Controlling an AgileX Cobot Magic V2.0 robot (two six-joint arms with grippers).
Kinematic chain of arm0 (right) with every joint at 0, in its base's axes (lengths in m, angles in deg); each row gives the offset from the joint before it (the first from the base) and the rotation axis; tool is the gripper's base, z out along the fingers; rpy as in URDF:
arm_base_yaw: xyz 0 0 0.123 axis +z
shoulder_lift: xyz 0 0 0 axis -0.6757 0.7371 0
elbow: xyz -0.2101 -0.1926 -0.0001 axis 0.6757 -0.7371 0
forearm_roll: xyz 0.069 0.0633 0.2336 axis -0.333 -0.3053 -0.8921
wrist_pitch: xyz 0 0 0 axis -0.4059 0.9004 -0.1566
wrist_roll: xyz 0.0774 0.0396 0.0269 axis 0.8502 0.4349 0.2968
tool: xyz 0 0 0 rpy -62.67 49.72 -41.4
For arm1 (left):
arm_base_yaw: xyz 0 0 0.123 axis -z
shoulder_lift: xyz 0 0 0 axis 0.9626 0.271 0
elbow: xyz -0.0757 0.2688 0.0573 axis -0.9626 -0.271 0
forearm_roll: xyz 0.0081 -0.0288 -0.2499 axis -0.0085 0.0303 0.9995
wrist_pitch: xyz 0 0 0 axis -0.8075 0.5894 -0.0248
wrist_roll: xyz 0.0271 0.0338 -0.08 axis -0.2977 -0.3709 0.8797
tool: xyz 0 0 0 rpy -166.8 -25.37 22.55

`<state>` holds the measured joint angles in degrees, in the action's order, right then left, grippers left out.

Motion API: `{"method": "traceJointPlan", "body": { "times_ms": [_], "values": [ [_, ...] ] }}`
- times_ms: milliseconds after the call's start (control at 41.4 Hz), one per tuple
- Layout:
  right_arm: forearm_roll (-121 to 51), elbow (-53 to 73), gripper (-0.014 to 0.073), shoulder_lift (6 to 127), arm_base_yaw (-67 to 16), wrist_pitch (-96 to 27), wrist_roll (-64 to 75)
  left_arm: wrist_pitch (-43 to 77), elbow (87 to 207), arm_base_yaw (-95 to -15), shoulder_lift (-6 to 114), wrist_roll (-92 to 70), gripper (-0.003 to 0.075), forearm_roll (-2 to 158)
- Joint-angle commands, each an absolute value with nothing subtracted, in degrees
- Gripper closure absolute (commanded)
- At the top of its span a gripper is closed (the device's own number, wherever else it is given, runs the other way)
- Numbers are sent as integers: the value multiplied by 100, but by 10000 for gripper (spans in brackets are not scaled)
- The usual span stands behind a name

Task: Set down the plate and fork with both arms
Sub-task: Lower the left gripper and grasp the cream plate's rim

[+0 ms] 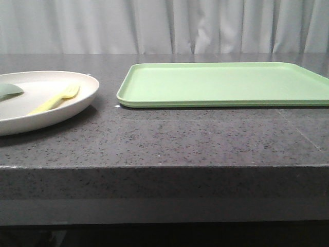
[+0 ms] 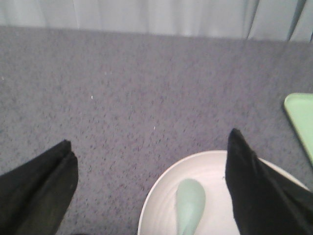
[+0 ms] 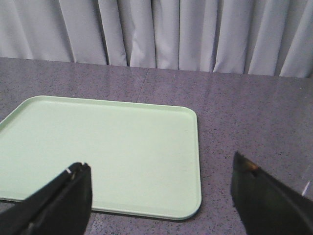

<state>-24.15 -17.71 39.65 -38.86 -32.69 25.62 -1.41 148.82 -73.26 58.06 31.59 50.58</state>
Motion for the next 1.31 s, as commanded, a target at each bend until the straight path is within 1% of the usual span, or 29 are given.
{"method": "traceJointPlan", "body": {
  "times_ms": [0,193,363,605,1016,1282],
  "values": [
    [-2423,-1553,-9,4016,-3893,-3763,2536,-947,15711,-7320,6329,3166,133,4836],
    [-2423,-1553,-9,4016,-3893,-3763,2536,-2502,16563,-7309,7404,3166,133,4687],
    [-2423,-1553,-9,4016,-3893,-3749,2536,-3020,16792,-7204,8114,2870,133,4697],
    [-2423,-1553,-9,4016,-3893,-3743,2536,-3088,16795,-7130,8672,2836,133,4541],
    [-2423,-1553,-9,4022,-3893,-3743,2536,-3121,16806,-7130,9047,2870,133,4461],
    [-2423,-1553,-9,4022,-3893,-3743,2536,-3121,16806,-7130,9085,2870,135,4461]
  ]
}}
